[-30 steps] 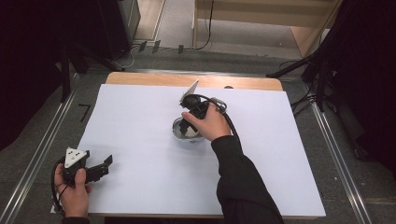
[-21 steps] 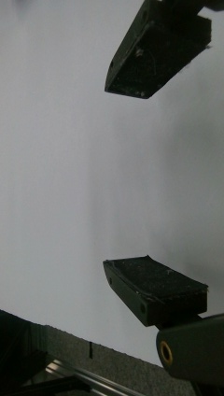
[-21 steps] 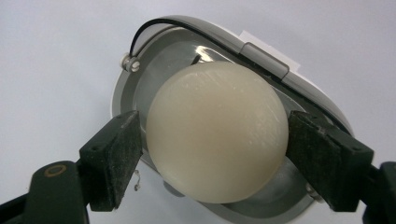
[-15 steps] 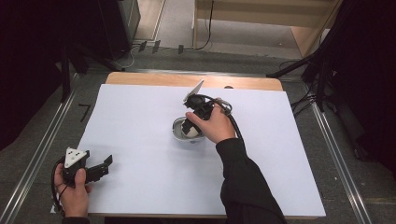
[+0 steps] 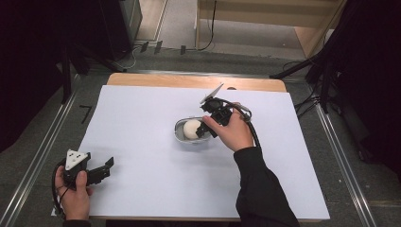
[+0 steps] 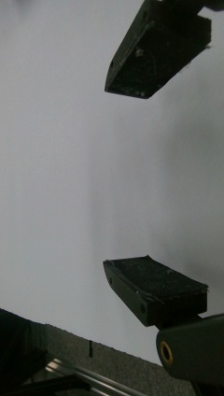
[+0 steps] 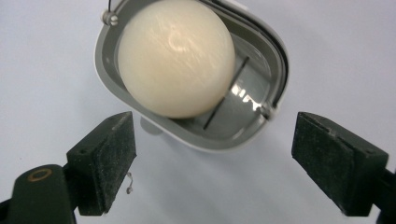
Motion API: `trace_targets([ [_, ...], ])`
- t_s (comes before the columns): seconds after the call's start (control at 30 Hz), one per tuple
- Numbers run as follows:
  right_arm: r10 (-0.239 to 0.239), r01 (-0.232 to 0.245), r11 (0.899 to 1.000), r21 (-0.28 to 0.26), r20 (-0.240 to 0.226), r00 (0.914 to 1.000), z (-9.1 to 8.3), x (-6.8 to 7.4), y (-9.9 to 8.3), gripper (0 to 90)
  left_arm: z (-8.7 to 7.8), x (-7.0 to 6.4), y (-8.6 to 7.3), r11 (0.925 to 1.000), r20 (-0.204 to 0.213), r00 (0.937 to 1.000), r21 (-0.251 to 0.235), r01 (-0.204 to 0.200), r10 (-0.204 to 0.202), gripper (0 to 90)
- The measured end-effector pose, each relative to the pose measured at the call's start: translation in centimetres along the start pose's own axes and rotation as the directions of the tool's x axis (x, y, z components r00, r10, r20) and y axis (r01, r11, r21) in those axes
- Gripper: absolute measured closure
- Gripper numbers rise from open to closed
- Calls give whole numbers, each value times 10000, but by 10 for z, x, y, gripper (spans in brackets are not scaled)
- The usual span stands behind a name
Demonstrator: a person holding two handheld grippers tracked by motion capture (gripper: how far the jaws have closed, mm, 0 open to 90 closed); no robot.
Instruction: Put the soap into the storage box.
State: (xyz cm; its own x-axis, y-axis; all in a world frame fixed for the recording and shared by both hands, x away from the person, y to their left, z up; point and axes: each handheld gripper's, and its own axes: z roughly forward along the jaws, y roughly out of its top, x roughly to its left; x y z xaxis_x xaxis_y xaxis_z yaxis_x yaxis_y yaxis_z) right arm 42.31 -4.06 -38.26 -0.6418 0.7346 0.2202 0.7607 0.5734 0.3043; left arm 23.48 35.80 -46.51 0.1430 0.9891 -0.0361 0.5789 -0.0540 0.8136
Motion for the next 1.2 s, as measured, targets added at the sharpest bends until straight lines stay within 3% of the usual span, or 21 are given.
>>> trace_targets([
  [0.23,190,-189,9998,-78,115,9998,-6,-8,-21,142,0,0,0,10000,-13,10000,4,-2,2,140],
  [0.77,128,-118,9996,-244,425,9990,-5,-16,-59,137,0,0,0,10000,-11,10000,0,-12,12,140],
  [1.2,459,-417,9974,-586,728,9963,-12,-25,-93,128,0,-1,0,10000,-56,10000,-17,-29,29,139],
])
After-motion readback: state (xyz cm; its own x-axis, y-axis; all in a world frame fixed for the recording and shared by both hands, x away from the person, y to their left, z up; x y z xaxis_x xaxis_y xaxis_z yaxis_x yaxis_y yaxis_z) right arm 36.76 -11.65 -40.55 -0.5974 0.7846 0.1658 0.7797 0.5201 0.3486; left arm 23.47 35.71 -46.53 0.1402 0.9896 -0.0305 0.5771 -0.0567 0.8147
